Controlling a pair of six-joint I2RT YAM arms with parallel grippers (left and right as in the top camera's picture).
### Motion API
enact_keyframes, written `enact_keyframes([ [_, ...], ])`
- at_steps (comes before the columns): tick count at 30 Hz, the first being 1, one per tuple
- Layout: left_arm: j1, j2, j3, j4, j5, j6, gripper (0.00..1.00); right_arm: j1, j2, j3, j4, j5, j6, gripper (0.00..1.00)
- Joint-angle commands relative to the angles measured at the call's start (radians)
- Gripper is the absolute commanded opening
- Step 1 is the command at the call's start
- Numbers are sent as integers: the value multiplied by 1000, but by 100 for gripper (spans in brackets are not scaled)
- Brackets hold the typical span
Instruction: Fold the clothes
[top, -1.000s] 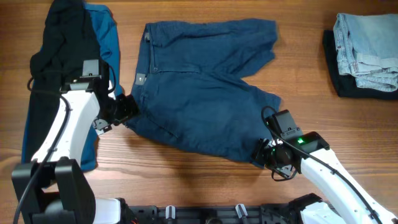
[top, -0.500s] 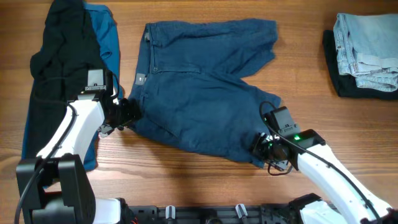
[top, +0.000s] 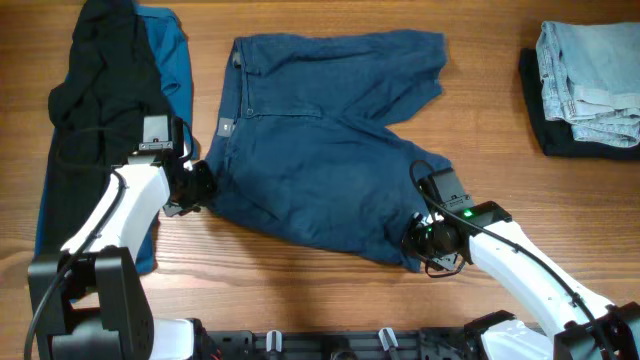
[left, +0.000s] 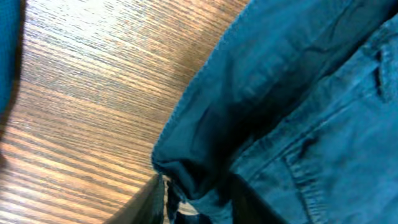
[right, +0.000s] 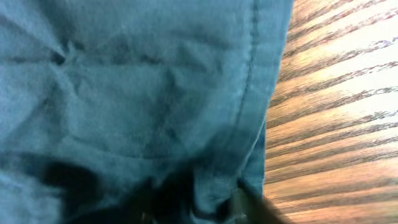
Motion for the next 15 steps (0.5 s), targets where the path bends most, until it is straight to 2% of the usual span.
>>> enact_keyframes([
  [1,-6,10,-10,16,10,-3,6,6,11,-9,10,-20,-4,7],
  [2,-6,10,-10,24,10,-3,4,6,11,-8,25,-21,-24,4],
  [7,-5,-19,29,21,25,-2,4,-20,-59,76,-5,-32,-93,4],
  [15,-3,-232,79,-56,24,-3,4,-202,-225,301,-314,-31,-288,4],
])
